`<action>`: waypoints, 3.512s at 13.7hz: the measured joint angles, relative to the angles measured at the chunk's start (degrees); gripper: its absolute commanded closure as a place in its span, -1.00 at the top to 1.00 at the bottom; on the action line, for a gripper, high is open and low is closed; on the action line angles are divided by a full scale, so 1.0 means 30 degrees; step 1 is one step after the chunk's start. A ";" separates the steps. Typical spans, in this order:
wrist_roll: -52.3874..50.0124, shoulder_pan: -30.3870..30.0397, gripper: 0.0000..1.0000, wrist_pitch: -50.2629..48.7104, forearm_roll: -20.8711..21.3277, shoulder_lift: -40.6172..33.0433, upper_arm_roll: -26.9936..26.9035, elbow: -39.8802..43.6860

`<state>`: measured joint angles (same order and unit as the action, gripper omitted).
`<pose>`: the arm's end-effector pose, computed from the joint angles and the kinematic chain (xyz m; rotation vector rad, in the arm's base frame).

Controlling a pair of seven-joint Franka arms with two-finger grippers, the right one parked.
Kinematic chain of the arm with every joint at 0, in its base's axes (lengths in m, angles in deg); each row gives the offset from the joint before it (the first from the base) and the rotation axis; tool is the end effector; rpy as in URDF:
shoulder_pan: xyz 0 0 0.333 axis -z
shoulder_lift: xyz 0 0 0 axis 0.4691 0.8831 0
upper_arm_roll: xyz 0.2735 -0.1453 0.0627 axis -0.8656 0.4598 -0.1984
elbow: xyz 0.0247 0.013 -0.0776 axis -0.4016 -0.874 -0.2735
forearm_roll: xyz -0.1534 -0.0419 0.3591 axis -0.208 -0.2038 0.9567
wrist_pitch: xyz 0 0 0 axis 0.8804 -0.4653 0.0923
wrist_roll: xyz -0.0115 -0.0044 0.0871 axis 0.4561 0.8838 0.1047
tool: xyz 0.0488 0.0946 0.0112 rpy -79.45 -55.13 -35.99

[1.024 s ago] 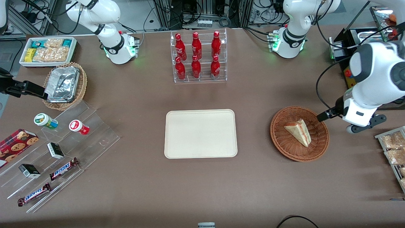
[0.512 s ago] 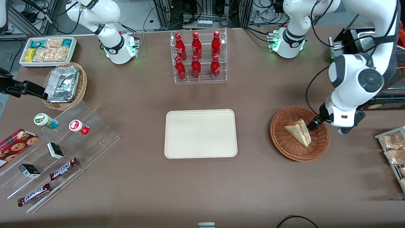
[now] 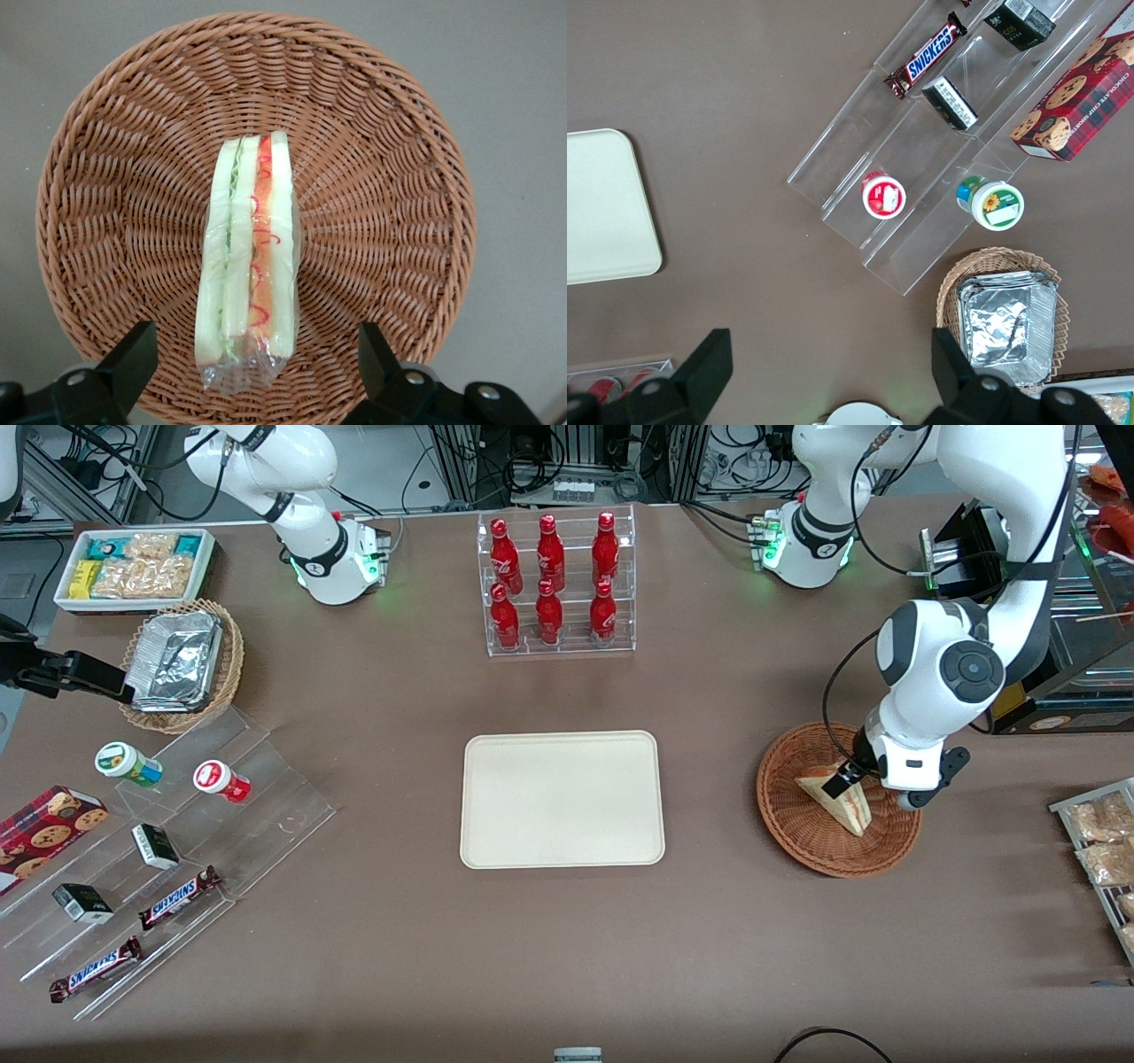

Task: Place sandwich from basket to tray
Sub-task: 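Lower the left gripper onto the sandwich and close on it, then lift the sandwich and carry it over the cream tray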

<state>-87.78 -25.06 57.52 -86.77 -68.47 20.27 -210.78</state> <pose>0.5446 -0.0662 0.3004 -2.9521 -1.0724 -0.0217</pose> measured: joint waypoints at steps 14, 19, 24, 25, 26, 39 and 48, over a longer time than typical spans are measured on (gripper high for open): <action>-0.0001 -0.0081 -0.44 0.1552 0.0001 0.1188 -0.0188 -0.0639; 0.0026 -0.0078 -0.44 0.1366 0.0028 0.0876 -0.0188 -0.0434; 0.0420 0.0089 -0.44 -0.4519 0.0331 -0.1373 0.0265 0.1666; 0.0440 0.0277 -0.44 -0.5981 0.0365 -0.1765 0.0683 0.2492; 0.0439 0.0505 -0.44 -0.7163 0.0378 -0.1999 0.1232 0.3328; -0.1991 0.5826 -0.44 -0.9116 0.3383 0.4776 0.7575 1.2572; -0.3680 0.8143 -0.44 -0.7459 0.5697 1.0890 0.7498 1.6303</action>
<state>-98.82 -0.63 35.14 -69.68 -35.80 42.76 -161.87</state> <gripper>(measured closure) 0.718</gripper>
